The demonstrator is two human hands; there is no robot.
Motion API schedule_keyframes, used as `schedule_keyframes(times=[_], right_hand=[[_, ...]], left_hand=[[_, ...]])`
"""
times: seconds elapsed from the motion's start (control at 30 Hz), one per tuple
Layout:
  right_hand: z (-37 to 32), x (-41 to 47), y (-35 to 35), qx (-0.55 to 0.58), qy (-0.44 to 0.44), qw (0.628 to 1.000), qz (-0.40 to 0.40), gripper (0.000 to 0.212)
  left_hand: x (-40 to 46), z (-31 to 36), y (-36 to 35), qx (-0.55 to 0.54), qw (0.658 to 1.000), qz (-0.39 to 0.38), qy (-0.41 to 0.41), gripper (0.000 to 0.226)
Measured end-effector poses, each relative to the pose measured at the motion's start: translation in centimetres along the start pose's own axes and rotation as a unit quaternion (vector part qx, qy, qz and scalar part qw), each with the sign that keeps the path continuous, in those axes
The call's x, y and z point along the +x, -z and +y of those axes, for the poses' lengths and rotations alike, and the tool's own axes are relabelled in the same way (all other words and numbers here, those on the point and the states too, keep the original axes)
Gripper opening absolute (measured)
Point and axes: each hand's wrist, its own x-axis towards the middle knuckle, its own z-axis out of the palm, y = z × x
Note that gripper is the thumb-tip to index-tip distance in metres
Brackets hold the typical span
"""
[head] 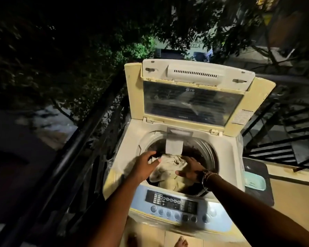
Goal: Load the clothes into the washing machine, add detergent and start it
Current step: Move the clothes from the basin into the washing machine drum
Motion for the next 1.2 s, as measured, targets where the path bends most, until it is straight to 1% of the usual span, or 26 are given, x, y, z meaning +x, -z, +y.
schedule_keyframes(times=[0.07, 0.13, 0.27, 0.33, 0.37, 0.43, 0.5, 0.57, 0.6, 0.67, 0.73, 0.83, 0.9, 0.97, 1.03, 1.1, 1.17, 1.2], right_hand=[[-0.4, 0.6, -0.2, 0.014, 0.005, 1.000, 0.022, 0.097], [-0.5, 0.9, -0.1, 0.054, 0.014, 0.996, 0.065, 0.096], [-1.7, -1.3, 2.0, 0.085, 0.032, 0.979, 0.181, 0.065], [-1.9, -3.2, 2.9, 0.104, 0.012, 0.966, 0.234, 0.059], [-1.7, -4.4, 3.2, 0.115, -0.008, 0.960, 0.257, 0.061], [-0.9, -6.7, 3.4, 0.136, -0.039, 0.943, 0.303, 0.063], [0.2, -9.5, 3.2, 0.155, -0.062, 0.916, 0.366, 0.050], [1.2, -12.9, 3.0, 0.165, -0.093, 0.879, 0.438, 0.039], [1.9, -14.3, 2.8, 0.171, -0.108, 0.863, 0.463, 0.037], [3.4, -17.9, 2.1, 0.179, -0.141, 0.842, 0.490, 0.037], [5.4, -22.0, 1.1, 0.181, -0.174, 0.826, 0.505, 0.042], [8.4, -28.2, -0.9, 0.174, -0.240, 0.807, 0.510, 0.047], [10.6, -32.0, -2.6, 0.181, -0.290, 0.795, 0.502, 0.052], [12.9, -35.0, -4.4, 0.186, -0.328, 0.791, 0.482, 0.061], [15.2, -37.5, -6.2, 0.194, -0.357, 0.801, 0.439, 0.076], [17.5, -39.3, -7.7, 0.173, -0.379, 0.829, 0.374, 0.101], [20.2, -41.2, -9.1, 0.129, -0.384, 0.859, 0.311, 0.125], [21.5, -42.3, -9.6, 0.113, -0.382, 0.870, 0.290, 0.130]], left_hand=[[1.2, 0.9, 0.0, 0.036, 0.998, -0.034, -0.038, 0.044], [2.3, 2.0, 0.0, 0.056, 0.994, -0.061, -0.071, 0.046], [3.9, 4.0, -0.2, 0.077, 0.983, -0.100, -0.131, 0.050], [4.7, 4.8, -0.5, 0.090, 0.976, -0.120, -0.159, 0.047], [4.8, 5.4, -0.7, 0.093, 0.972, -0.129, -0.176, 0.049], [5.0, 6.4, -1.4, 0.088, 0.965, -0.146, -0.199, 0.049], [4.8, 7.1, -2.4, 0.085, 0.958, -0.166, -0.220, 0.045], [4.2, 7.3, -3.7, 0.094, 0.946, -0.184, -0.251, 0.051], [3.6, 7.6, -4.2, 0.104, 0.939, -0.188, -0.267, 0.054], [2.3, 8.5, -5.4, 0.129, 0.923, -0.211, -0.294, 0.052], [1.0, 9.9, -7.0, 0.152, 0.906, -0.235, -0.316, 0.047], [-1.2, 12.3, -9.7, 0.171, 0.880, -0.252, -0.365, 0.048], [-3.4, 13.9, -11.8, 0.183, 0.862, -0.257, -0.397, 0.051], [-6.0, 15.3, -14.2, 0.188, 0.845, -0.265, -0.425, 0.053], [-8.9, 16.1, -17.0, 0.212, 0.823, -0.271, -0.451, 0.056], [-11.7, 16.4, -20.2, 0.233, 0.807, -0.285, -0.462, 0.061], [-14.8, 16.4, -24.0, 0.253, 0.788, -0.300, -0.475, 0.064], [-16.6, 16.4, -26.1, 0.266, 0.775, -0.303, -0.487, 0.065]])
